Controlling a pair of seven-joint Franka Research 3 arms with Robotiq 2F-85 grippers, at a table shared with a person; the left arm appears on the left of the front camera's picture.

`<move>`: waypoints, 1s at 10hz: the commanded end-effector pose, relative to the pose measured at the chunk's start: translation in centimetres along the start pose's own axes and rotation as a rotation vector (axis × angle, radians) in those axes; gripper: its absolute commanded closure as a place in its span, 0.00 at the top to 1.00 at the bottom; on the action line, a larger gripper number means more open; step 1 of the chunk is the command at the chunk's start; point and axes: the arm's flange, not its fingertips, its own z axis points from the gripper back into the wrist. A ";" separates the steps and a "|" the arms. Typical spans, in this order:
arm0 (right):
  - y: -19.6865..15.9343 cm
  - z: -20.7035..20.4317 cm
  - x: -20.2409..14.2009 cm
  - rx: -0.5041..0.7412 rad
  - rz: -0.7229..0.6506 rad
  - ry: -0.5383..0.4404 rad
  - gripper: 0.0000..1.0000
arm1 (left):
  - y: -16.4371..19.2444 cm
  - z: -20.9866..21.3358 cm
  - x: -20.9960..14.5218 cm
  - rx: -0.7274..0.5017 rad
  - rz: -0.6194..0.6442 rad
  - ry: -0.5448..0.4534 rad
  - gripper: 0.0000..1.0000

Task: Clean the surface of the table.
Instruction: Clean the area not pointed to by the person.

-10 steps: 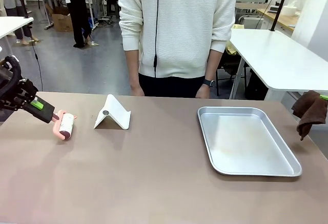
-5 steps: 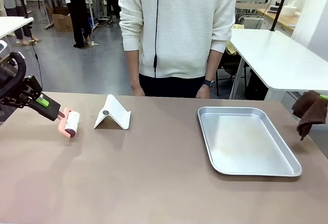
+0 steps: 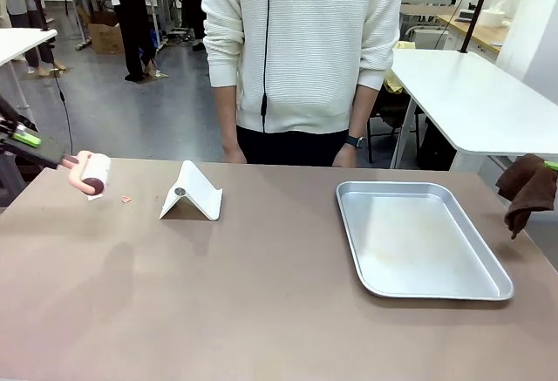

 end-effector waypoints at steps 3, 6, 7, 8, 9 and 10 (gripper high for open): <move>0.4 0.1 -0.4 -0.003 0.006 0.016 0.07 | 7.1 2.7 3.6 -0.201 0.029 -0.045 0.22; 0.4 0.1 -0.4 -0.003 0.006 0.016 0.07 | 10.7 3.0 4.5 -0.296 0.029 -0.095 0.22; 0.4 0.1 -0.4 -0.003 0.006 0.016 0.07 | 10.0 2.6 3.5 -0.210 0.067 -0.065 0.22; 0.4 0.1 -0.4 -0.003 0.006 0.016 0.07 | 10.0 2.6 3.5 -0.210 0.067 -0.065 0.22; 0.4 0.1 -0.4 -0.003 0.006 0.016 0.07 | 10.0 2.6 3.5 -0.210 0.067 -0.065 0.22; 0.4 0.1 -0.4 -0.003 0.006 0.016 0.07 | 10.0 2.6 3.5 -0.210 0.067 -0.065 0.22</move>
